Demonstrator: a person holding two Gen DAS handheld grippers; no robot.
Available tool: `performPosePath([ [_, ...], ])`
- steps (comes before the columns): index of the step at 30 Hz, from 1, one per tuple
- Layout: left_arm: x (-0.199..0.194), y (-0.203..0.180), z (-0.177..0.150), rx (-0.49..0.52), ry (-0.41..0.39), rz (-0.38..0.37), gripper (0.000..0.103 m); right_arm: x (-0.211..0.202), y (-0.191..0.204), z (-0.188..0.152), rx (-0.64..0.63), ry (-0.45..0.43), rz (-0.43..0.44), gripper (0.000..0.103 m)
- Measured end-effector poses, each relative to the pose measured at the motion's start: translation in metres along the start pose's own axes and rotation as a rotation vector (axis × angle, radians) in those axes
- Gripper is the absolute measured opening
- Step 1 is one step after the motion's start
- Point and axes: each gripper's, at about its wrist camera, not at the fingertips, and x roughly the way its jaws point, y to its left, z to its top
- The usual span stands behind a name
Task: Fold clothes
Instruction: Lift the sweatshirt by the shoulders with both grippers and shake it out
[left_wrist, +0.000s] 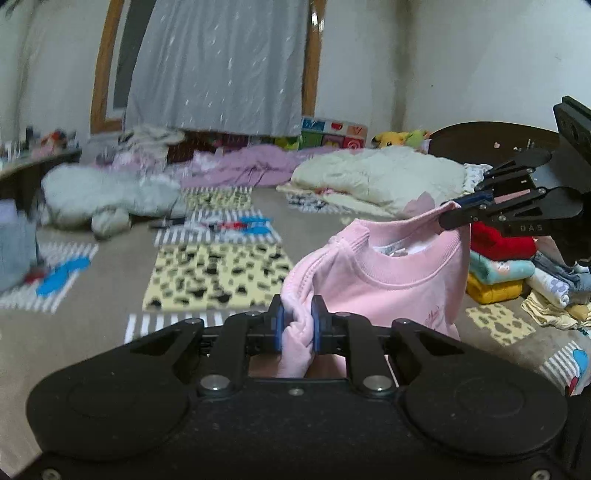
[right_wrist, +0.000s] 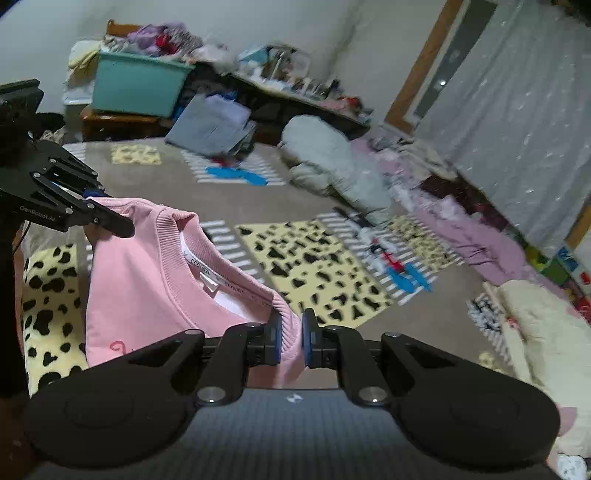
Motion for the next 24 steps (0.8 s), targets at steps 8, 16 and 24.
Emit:
performPosePath([
  [8, -0.018, -0.026, 0.054, 0.118, -0.071, 0.016, 0.013, -0.047, -0.016, 0.006, 0.027, -0.07, -0.085, 0.012],
  [16, -0.015, -0.034, 0.103, 0.175, -0.116, 0.042, 0.013, -0.085, -0.039, 0.019, 0.033, -0.128, -0.167, 0.012],
  [24, 0.02, -0.034, 0.134, 0.25, -0.112, 0.116, 0.012, -0.076, -0.07, 0.03, 0.06, -0.128, -0.203, 0.012],
])
